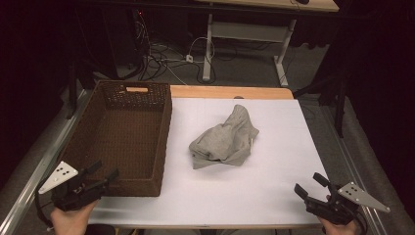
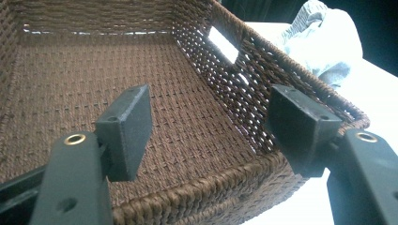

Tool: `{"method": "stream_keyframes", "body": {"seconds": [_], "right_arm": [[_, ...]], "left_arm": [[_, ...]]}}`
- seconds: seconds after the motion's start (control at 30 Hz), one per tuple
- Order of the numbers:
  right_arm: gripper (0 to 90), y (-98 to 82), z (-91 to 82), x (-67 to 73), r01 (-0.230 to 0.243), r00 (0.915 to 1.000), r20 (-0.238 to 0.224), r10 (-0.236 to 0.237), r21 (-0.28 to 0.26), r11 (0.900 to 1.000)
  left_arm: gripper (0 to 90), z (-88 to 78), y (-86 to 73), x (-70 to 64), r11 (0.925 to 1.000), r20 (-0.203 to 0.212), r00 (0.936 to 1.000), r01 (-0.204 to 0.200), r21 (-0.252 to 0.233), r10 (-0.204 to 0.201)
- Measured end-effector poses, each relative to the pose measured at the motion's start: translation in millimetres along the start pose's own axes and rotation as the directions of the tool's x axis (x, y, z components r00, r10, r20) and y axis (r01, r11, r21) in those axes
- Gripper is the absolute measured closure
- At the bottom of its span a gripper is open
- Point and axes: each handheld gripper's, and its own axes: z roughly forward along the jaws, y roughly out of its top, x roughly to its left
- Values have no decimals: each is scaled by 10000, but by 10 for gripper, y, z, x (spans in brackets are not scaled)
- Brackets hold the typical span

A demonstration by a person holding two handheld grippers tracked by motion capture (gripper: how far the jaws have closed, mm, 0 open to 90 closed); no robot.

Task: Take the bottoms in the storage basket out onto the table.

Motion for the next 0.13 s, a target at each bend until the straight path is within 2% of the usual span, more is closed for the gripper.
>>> {"method": "stream_keyframes", "body": {"seconds": [0.13], "right_arm": [[164, -1, 0, -4, 14, 10000, -10, -14, 7, 10000]], "left_arm": [[309, 5, 1, 0, 10000, 25, 10000, 0, 1, 0]]}}
